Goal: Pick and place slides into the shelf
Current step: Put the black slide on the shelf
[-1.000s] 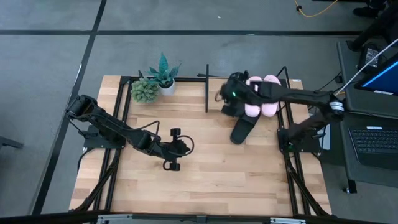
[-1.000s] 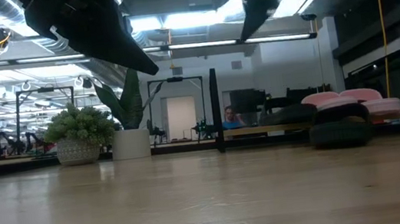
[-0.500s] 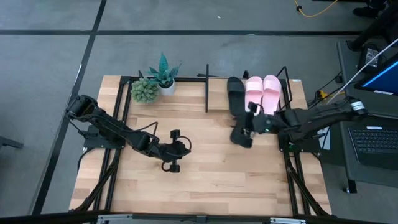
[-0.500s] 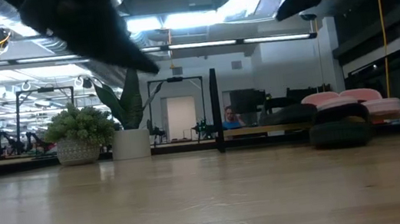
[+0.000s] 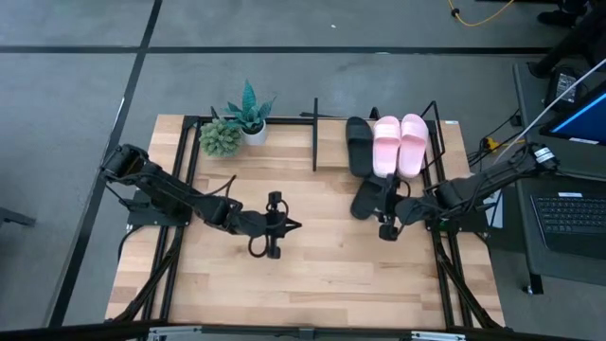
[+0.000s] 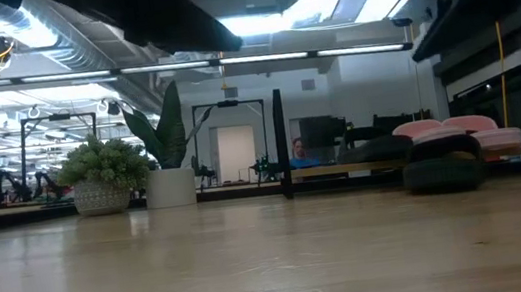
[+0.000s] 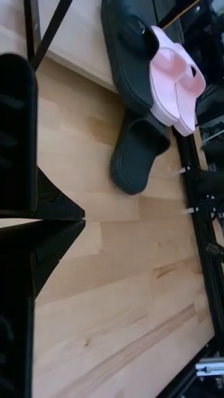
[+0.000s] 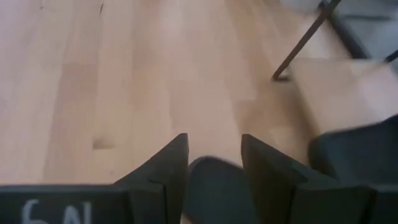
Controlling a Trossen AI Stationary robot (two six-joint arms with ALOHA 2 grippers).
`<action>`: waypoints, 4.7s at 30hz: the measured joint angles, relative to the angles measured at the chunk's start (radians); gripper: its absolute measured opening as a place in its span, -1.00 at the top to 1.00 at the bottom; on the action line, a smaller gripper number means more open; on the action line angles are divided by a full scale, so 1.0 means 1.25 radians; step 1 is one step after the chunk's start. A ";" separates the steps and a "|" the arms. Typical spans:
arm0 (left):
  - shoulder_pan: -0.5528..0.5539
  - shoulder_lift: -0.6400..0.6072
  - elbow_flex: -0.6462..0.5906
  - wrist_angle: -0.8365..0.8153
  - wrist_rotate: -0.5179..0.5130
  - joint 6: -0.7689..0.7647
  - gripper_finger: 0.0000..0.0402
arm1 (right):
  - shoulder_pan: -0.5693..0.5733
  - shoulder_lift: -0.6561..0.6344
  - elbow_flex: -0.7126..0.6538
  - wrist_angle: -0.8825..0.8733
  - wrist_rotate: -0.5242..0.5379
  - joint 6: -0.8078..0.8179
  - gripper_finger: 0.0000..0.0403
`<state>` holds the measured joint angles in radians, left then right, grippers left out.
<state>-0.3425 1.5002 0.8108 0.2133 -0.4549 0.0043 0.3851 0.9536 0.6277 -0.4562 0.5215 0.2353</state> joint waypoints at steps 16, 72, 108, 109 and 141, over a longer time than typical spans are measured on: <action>0.009 0.000 0.000 0.013 -0.003 0.004 1.00 | 0.000 0.001 -0.014 0.138 -0.036 -0.027 0.26; 0.008 0.000 0.000 -0.079 -0.003 0.005 1.00 | -0.151 0.379 0.158 -0.405 0.086 0.223 0.26; 0.008 0.000 0.000 -0.105 -0.003 0.002 1.00 | -0.217 0.386 0.158 -0.338 0.062 0.167 0.26; 0.008 0.000 0.000 -0.106 -0.003 0.002 1.00 | -0.217 0.389 0.158 -0.339 0.061 0.169 0.26; 0.008 0.000 0.000 -0.110 -0.003 -0.003 1.00 | -0.269 0.484 0.158 -0.339 0.094 0.186 0.62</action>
<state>-0.3322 1.5003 0.8108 0.0753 -0.4588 0.0007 0.0486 1.5589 0.8257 -0.8803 0.6392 0.4675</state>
